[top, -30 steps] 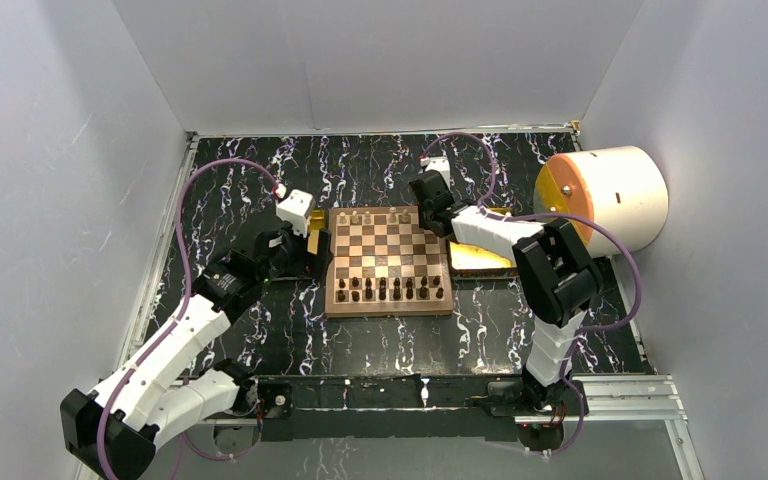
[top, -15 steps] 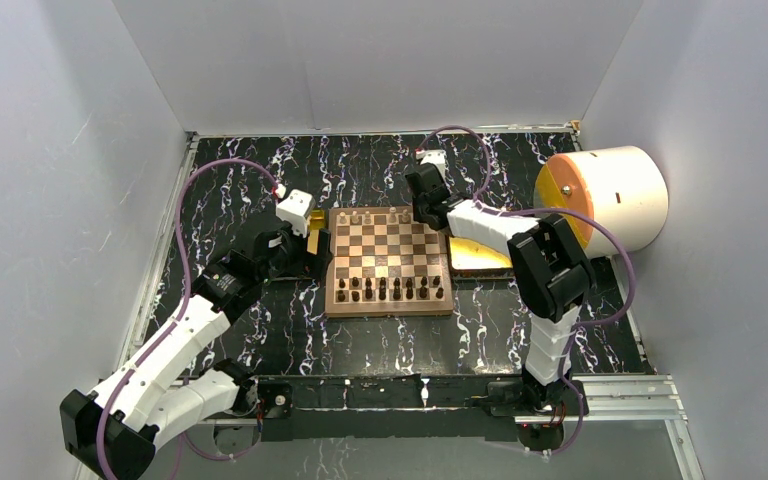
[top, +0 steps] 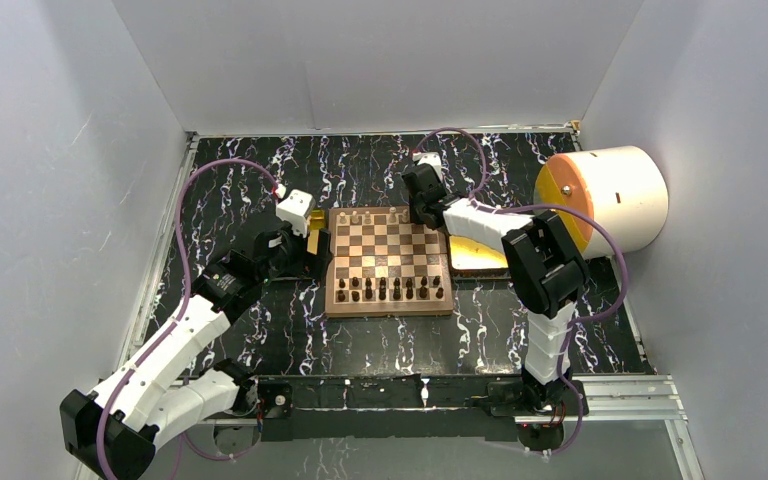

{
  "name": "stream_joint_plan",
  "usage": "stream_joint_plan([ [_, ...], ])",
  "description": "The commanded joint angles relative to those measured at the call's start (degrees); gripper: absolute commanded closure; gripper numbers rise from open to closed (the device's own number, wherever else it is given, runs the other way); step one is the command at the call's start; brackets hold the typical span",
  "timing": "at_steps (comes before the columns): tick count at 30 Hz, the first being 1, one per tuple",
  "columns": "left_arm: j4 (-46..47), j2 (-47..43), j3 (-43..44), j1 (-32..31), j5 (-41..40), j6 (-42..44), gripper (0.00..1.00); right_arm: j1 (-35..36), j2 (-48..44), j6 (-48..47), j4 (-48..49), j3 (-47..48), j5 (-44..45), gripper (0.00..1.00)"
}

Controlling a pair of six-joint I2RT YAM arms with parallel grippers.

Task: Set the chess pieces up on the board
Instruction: Place the chess piece on the chessboard.

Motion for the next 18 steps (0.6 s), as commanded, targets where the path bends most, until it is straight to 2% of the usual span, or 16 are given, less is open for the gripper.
stream_joint_plan([
  [1, -0.1, -0.6, 0.0, 0.0, 0.1, 0.4, 0.09, 0.3, 1.2, 1.0, -0.4, 3.2, 0.3, 0.75],
  [18, -0.1, -1.1, -0.2, 0.0, -0.1, 0.4, 0.09, 0.7, 2.6, 1.3, -2.0, 4.7, 1.3, 0.71],
])
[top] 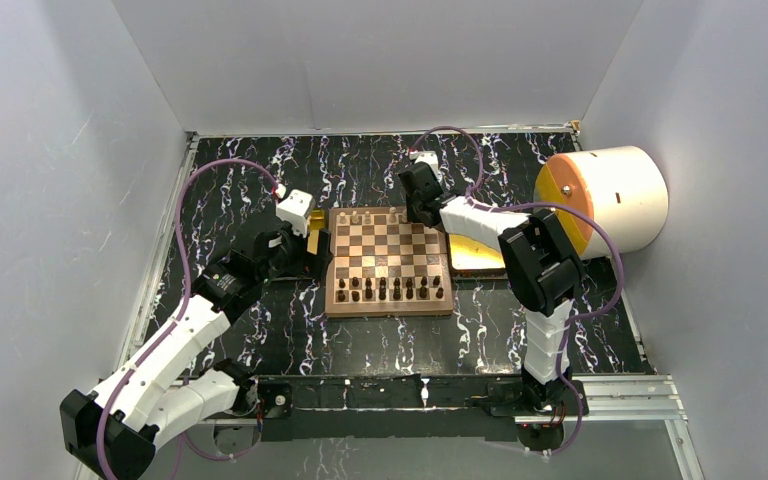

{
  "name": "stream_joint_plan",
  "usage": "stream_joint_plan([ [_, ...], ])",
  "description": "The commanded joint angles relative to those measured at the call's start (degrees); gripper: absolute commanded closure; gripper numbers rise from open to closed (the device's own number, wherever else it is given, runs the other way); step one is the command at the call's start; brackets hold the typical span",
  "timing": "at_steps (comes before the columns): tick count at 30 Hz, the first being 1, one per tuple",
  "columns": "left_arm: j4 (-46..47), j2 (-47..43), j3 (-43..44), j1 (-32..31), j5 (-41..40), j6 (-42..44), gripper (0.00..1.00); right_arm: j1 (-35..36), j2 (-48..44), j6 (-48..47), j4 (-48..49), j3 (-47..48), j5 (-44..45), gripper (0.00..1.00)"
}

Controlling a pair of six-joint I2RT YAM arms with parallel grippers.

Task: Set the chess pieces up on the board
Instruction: Place the chess piece on the chessboard.

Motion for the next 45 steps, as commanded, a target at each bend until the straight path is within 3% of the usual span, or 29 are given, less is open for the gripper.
stream_joint_plan([
  [1, -0.1, -1.1, -0.2, 0.0, 0.0, 0.4, 0.09, 0.3, 1.2, 0.9, -1.4, 2.8, 1.0, 0.71],
  [18, -0.1, -0.6, -0.1, 0.0, 0.1, 0.5, 0.09, 0.5, 2.1, 2.4, -5.0, 4.6, 0.9, 0.6],
  [45, -0.1, -0.2, -0.3, 0.0, 0.1, 0.5, 0.09, 0.5, 2.8, 1.7, -5.5, 5.4, -1.1, 0.64],
])
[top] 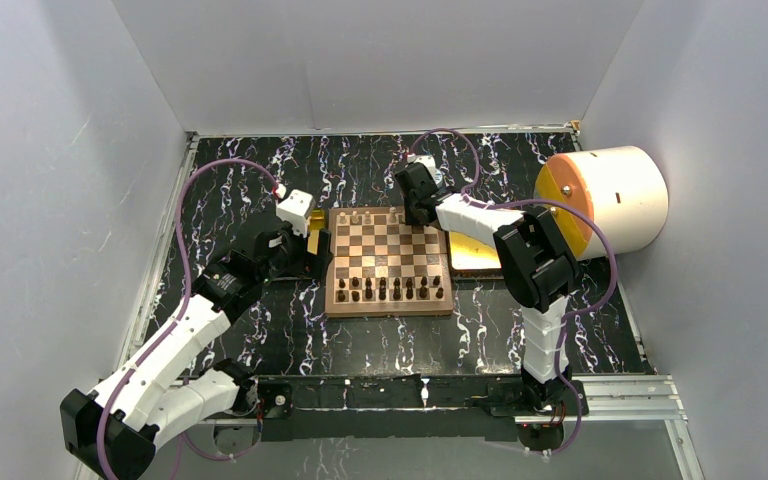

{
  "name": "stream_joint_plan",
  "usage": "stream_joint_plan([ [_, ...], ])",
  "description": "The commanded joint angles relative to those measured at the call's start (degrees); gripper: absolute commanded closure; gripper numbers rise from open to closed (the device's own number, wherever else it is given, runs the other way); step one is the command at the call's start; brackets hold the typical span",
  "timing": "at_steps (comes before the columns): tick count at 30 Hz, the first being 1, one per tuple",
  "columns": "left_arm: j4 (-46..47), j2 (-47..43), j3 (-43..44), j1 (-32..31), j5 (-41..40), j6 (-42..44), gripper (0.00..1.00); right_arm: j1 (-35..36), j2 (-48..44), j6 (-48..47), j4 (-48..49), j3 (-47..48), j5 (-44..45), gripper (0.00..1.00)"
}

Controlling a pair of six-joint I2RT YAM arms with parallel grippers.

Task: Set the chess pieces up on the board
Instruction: Place the chess piece on the chessboard.

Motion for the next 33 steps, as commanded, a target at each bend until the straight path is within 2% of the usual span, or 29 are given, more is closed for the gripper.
stream_joint_plan([
  [1, -0.1, -0.4, -0.3, 0.0, 0.0, 0.5, 0.09, 0.3, 0.5, 0.4, 0.1, 2.2, -0.3, 0.64],
  [9, -0.1, -0.5, -0.3, 0.0, 0.0, 0.5, 0.09, 0.4, 0.5, 0.6, -0.3, 2.2, -0.4, 0.64],
  [16, -0.3, 0.1, -0.3, 0.0, -1.3, 0.3, 0.08, 0.4, -0.9, 0.8, -2.3, 2.5, -1.2, 0.6],
  [21, -2.2, 2.4, 0.5, 0.0, -7.5, -1.9, 0.04, 0.3, -3.4, 1.3, -4.2, 1.7, -2.9, 0.58],
  [27, -5.0, 5.2, 1.5, 0.0, -18.1, -4.9, 0.04, 0.4, -7.7, 1.3, -7.3, 0.1, -4.8, 0.54],
  [30, -5.9, 6.7, 2.1, 0.2, -20.3, -6.2, 0.07, 0.3, -11.3, 1.4, -8.0, -1.7, -5.7, 0.52],
  [33, -6.7, 8.5, 3.2, 0.5, -20.4, -8.7, 0.13, 0.3, -15.9, 1.5, -7.9, -4.0, -8.0, 0.5],
])
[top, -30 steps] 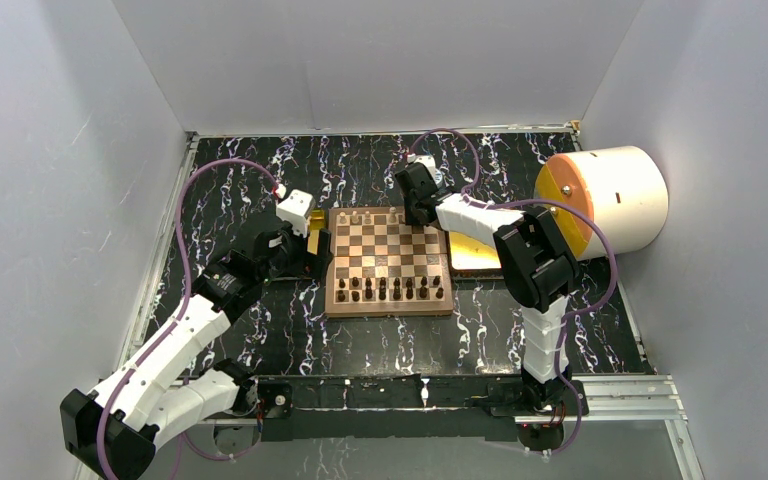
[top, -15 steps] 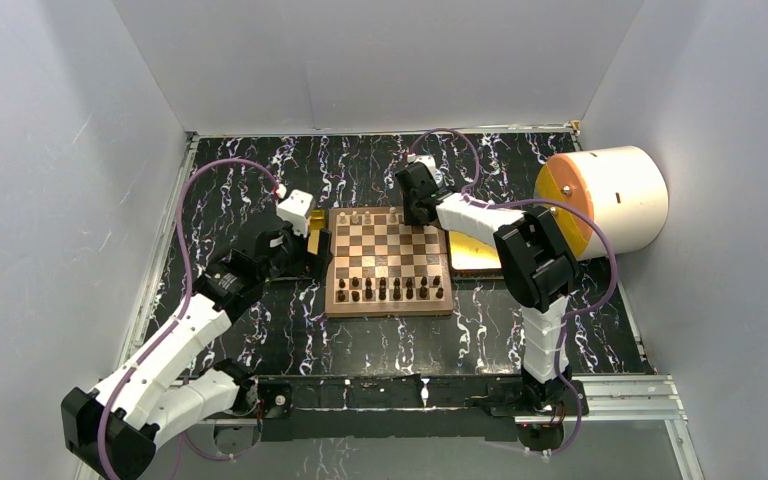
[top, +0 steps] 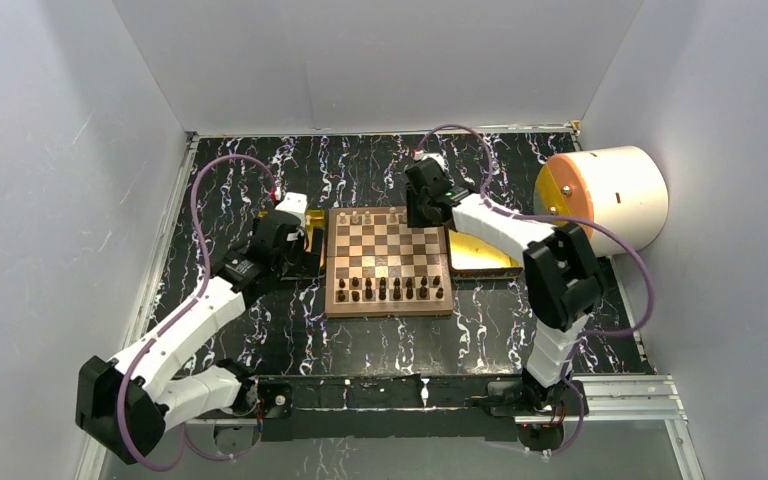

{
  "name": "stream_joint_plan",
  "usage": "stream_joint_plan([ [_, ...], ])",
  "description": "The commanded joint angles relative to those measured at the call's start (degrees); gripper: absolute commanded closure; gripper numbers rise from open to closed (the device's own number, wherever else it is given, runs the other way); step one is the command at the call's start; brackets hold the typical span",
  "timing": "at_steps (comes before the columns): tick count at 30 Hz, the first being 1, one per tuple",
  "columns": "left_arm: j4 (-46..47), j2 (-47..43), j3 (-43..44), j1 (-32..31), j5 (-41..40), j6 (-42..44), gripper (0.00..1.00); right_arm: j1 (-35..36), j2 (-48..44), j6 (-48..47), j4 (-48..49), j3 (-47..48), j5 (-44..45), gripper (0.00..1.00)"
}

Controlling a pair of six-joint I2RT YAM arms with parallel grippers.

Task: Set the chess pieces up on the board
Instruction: Place the chess piece on the chessboard, then pick up the chess piece from the storage box.

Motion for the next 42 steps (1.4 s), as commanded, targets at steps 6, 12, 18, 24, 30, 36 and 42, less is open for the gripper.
stream_joint_plan([
  [6, -3.5, 5.9, 5.7, 5.4, -2.6, -7.1, 0.25, 0.3, -19.6, -0.6, 2.7, -8.9, -7.3, 0.45],
  [12, -1.8, 11.8, 8.2, 11.6, -2.2, -6.0, 0.38, 0.3, -31.1, -3.4, 4.9, -13.6, -8.5, 0.44],
  [18, 2.0, 17.7, 11.9, 14.9, -4.5, -4.7, 0.58, 0.3, -38.1, -2.7, 6.4, -16.3, -12.7, 0.47],
  [24, 3.2, 25.3, 16.3, 17.4, -5.0, -3.8, 0.62, 0.3, -41.4, -1.6, 7.9, -18.3, -16.3, 0.48],
  [30, 5.6, 30.4, 18.1, 18.9, -3.5, -3.9, 0.64, 0.3, -43.3, -1.1, 8.7, -20.4, -16.8, 0.48],
  [36, 7.0, 35.1, 19.0, 21.3, -1.8, -3.9, 0.69, 0.3, -43.7, -0.9, 8.6, -20.7, -16.9, 0.48],
  [42, 8.0, 37.1, 19.3, 22.3, 0.1, -3.9, 0.68, 0.3, -43.1, -0.7, 8.6, -20.1, -17.5, 0.48],
])
